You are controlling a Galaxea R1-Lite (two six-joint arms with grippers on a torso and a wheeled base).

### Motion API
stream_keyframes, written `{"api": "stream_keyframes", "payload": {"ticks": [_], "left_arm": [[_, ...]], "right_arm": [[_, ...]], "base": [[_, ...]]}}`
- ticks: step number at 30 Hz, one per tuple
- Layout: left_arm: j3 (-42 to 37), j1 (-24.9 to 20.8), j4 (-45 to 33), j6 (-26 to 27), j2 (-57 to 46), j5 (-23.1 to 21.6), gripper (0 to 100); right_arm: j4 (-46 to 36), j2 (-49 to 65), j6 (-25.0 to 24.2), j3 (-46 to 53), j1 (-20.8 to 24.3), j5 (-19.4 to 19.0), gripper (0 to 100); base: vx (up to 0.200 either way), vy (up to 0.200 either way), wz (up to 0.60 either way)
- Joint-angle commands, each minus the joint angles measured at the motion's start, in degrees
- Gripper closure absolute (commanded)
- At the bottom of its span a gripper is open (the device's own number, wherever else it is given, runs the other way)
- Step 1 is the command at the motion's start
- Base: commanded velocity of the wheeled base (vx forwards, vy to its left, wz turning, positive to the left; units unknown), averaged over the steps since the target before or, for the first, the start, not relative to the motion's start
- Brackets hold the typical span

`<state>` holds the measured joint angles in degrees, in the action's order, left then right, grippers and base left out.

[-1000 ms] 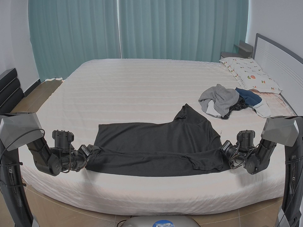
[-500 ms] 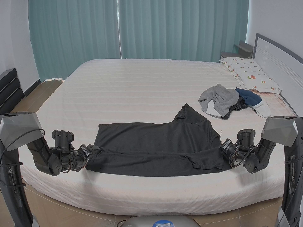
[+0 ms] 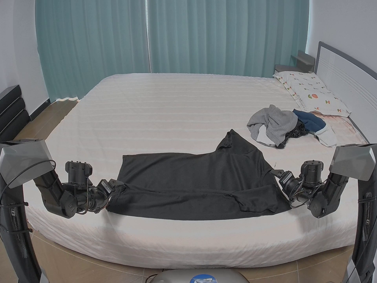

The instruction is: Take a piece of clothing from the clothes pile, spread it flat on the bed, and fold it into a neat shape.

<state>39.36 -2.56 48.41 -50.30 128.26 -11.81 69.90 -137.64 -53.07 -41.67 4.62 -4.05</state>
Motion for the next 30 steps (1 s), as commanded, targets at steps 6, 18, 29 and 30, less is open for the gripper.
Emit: {"api": "stream_keyframes", "payload": {"ticks": [6,18,29,30], "left_arm": [[-0.08,0.19,0.46,-0.33,-0.11,-0.14,0],[-0.25,0.1,0.63,-0.33,-0.02,0.04,0],[-0.25,0.01,0.72,-0.41,-0.11,0.12,0],[-0.25,0.01,0.72,-0.41,-0.11,0.12,0]], "right_arm": [[0.15,3.7,-3.01,1.24,-2.69,-0.17,0],[0.15,3.26,-3.01,1.15,-2.6,-0.17,0],[0.15,3.0,-3.01,1.06,-2.16,-0.17,0],[0.15,2.91,-2.92,1.15,-2.16,-0.17,0]], "base": [[0.0,0.067,0.0],[0.0,0.117,0.0],[0.073,0.0,0.0],[0.2,0.0,0.0]]}}
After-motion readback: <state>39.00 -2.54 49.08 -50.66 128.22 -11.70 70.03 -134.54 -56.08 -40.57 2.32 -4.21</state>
